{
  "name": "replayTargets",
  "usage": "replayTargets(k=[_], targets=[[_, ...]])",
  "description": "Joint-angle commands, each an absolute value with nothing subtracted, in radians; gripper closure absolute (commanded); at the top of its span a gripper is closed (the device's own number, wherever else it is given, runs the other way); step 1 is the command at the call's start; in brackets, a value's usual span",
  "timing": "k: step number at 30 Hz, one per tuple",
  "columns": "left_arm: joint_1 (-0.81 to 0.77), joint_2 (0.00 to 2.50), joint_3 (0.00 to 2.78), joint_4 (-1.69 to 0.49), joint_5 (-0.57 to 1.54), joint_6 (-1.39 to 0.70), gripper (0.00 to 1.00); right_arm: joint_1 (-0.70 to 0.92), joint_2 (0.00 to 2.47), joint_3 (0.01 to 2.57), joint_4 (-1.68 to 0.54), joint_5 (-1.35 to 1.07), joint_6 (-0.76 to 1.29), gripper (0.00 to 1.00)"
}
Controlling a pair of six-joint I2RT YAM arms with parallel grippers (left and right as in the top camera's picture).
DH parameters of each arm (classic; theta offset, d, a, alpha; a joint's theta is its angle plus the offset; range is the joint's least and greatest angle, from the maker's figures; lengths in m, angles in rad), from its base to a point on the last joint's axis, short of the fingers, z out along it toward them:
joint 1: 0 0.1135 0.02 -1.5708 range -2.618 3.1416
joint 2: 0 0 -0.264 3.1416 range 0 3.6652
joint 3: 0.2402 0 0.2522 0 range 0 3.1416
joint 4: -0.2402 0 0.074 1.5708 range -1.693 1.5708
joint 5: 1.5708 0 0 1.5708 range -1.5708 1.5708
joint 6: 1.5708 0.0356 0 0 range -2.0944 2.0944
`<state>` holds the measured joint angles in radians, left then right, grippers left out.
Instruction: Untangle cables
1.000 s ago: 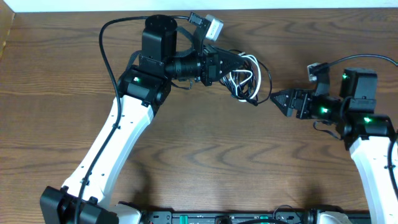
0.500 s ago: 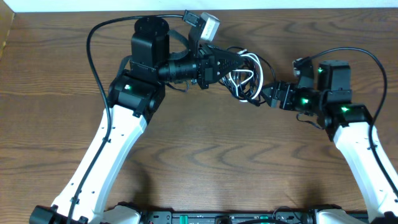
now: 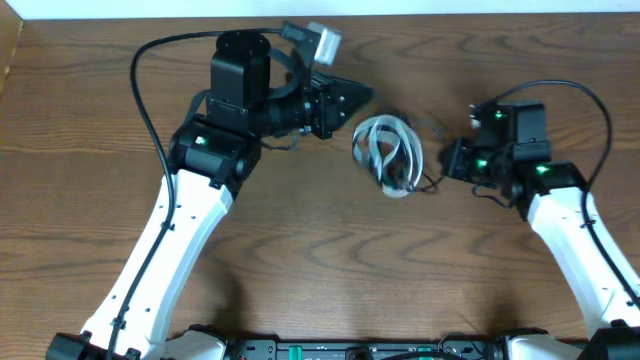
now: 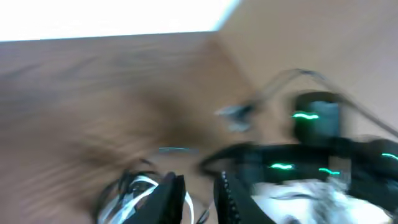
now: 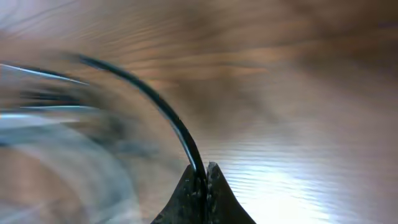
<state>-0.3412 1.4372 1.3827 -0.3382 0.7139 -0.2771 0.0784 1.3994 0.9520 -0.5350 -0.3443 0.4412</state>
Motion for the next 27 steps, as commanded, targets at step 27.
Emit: replayTargets(k=[27], targets=[[-0.315,1.571,1.341,-0.558,0.669,-0.141,0.49,-0.109,1.324,1.009,-0.566,-0.646,0.392,0.99]])
